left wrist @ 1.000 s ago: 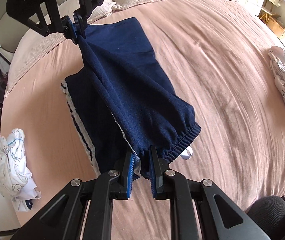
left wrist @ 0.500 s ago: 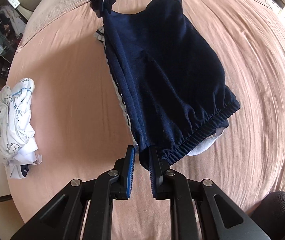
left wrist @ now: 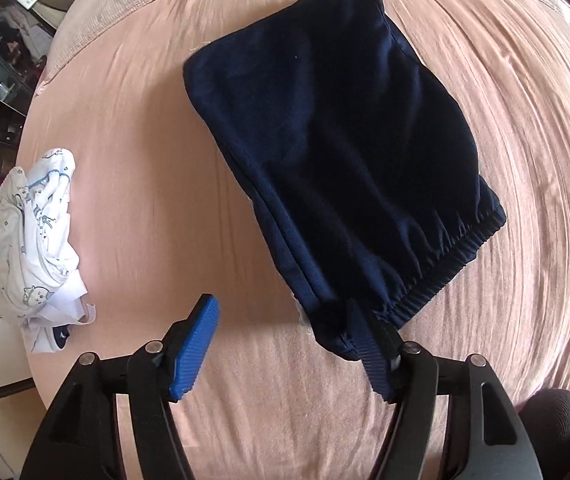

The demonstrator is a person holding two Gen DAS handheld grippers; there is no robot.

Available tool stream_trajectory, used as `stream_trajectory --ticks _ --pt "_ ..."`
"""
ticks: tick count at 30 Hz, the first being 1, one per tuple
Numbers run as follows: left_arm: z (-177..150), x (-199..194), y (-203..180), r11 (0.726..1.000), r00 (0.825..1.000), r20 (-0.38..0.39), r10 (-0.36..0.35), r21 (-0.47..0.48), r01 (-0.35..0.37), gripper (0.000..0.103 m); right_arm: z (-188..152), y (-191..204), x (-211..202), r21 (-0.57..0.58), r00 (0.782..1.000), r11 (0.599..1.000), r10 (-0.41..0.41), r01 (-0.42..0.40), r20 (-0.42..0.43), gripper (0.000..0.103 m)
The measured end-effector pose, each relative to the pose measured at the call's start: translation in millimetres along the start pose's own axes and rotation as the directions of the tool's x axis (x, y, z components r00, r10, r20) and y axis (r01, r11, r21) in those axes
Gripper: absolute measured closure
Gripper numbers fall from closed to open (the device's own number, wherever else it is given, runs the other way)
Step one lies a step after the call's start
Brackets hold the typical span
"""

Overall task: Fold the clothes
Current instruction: 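Lay the folded shorts on the bed and open the right tool, then move both open tools around the folded navy shorts to its folded edge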

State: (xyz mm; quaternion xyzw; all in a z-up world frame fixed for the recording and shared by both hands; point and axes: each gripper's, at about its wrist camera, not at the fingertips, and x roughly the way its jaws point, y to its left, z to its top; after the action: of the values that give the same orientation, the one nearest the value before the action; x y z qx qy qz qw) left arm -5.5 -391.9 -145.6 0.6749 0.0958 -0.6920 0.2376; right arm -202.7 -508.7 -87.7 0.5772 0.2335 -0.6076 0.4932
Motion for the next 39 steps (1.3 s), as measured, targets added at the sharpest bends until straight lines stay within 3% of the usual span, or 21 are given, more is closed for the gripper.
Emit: stream_trajectory --ticks 12,20,26,32,39 --pt "-11 -21 13 0.999 0.997 0.063 0.049 0.0 -0.049 0.037 -67 -44 -33 0.1 0.999 0.994 -0.039 0.036 0.033 0.023" --pt "-25 -31 5 0.997 0.994 0.082 0.071 0.01 -0.072 0.037 -96 -43 -75 0.081 0.995 0.995 -0.061 0.055 0.078 0.023" --pt "-42 -35 -8 0.994 0.989 0.111 0.1 0.042 -0.105 0.037 -122 -33 -101 0.017 0.985 0.995 -0.099 0.098 0.139 0.023" --pt "-57 -30 -18 0.984 0.981 0.13 0.142 0.092 -0.155 0.037 -159 -22 -99 -0.066 0.971 0.983 -0.155 0.17 0.185 0.022" --pt "-78 -25 -23 0.94 0.96 0.166 0.223 0.223 -0.257 0.036 -203 -6 -86 -0.202 0.946 0.951 -0.176 0.236 0.273 0.022"
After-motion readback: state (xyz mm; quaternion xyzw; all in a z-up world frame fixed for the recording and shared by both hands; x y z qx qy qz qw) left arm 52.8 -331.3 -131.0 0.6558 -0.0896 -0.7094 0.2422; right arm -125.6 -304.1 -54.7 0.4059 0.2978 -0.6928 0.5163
